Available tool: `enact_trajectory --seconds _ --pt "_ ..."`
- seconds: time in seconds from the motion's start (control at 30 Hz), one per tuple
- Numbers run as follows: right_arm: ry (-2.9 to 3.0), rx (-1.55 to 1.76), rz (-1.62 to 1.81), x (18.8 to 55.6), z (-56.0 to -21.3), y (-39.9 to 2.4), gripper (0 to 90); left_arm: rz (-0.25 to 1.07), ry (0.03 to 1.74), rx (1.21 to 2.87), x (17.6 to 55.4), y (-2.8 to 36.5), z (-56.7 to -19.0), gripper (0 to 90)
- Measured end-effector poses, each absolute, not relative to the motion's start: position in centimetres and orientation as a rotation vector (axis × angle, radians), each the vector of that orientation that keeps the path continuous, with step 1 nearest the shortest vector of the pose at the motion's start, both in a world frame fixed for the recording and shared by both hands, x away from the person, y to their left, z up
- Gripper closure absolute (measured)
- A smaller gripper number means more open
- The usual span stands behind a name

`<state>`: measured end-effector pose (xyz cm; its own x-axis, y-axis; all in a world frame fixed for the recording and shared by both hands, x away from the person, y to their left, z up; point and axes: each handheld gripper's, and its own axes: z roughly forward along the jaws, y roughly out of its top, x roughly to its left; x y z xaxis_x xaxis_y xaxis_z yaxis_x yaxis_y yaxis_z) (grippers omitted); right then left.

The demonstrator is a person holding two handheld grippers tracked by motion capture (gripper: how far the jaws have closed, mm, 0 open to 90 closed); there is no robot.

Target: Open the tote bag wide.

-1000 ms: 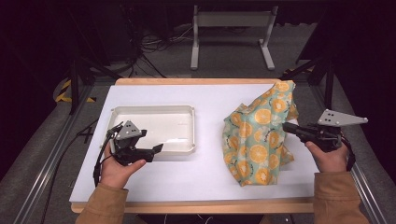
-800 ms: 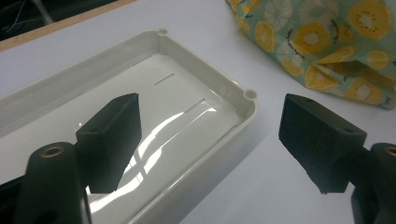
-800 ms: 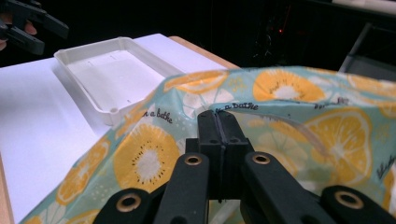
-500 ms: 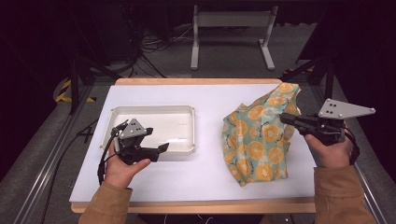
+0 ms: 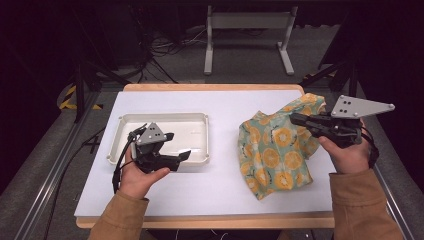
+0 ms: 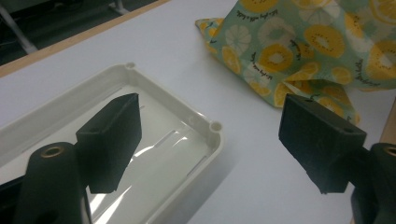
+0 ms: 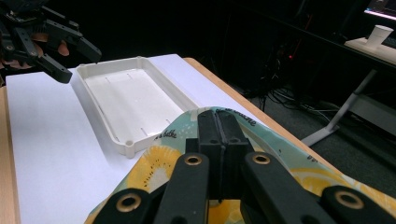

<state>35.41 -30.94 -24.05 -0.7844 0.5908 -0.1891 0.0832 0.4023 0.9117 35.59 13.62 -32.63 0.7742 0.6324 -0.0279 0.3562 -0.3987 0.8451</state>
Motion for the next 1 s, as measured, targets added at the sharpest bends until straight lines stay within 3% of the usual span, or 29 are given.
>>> enact_trajectory --seconds 0.73,1.0 --pt "2.224 0.510 1.384 36.8 -22.9 -27.7 90.0 0.333 0.575 1.993 36.7 8.3 -30.1 21.1" --pt "2.242 0.492 1.394 37.2 -23.1 -26.6 90.0 0.330 0.526 1.977 37.2 6.5 -29.9 27.1"
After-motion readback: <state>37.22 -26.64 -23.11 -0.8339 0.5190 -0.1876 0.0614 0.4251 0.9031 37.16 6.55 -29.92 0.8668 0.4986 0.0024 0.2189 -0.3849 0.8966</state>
